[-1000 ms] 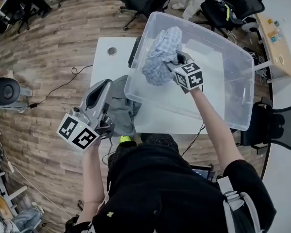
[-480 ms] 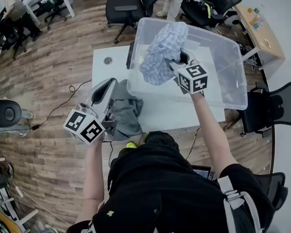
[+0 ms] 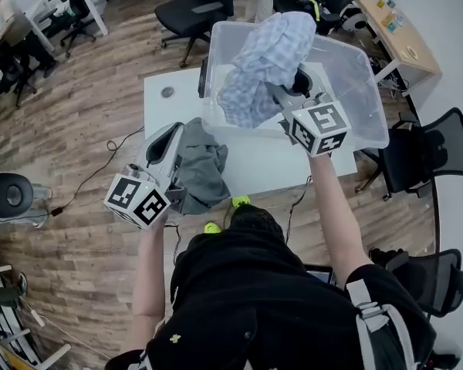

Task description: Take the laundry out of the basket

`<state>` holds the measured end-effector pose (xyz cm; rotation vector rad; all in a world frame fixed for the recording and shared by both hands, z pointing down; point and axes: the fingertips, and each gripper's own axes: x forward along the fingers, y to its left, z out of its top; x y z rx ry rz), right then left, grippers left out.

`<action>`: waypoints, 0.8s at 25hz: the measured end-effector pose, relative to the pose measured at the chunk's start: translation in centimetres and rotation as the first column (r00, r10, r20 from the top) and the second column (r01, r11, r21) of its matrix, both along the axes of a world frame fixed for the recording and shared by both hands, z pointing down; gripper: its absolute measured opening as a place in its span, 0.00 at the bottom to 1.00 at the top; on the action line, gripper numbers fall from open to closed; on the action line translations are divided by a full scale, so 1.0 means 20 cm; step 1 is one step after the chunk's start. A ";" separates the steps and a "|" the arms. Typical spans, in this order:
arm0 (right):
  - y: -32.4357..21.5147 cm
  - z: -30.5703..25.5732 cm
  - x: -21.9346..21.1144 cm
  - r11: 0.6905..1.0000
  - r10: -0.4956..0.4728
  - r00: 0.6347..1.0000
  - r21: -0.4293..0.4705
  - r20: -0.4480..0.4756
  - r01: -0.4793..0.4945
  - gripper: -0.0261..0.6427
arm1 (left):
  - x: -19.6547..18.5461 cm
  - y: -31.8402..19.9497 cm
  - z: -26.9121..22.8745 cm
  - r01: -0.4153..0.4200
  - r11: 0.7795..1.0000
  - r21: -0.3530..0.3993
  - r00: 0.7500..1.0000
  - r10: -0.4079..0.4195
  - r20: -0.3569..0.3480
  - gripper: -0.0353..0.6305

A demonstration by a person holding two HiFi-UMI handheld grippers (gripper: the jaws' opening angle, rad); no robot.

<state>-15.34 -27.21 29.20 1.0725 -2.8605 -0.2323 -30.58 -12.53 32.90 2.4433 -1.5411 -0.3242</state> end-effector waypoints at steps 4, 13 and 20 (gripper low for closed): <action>0.15 -0.07 -0.01 1.000 0.001 0.999 0.029 0.037 -0.002 0.29 | -0.02 0.08 0.02 -0.004 1.000 0.003 1.000 0.004 -0.002 0.06; 0.44 -0.03 0.06 1.000 0.003 0.995 -0.006 0.097 -0.002 0.29 | 0.01 0.29 0.08 -0.008 1.000 -0.011 1.000 0.008 -0.003 0.06; 0.68 -0.14 0.10 0.998 -0.030 0.992 0.055 0.123 0.023 0.29 | 0.00 0.38 0.14 0.009 0.999 -0.040 1.000 -0.010 -0.014 0.06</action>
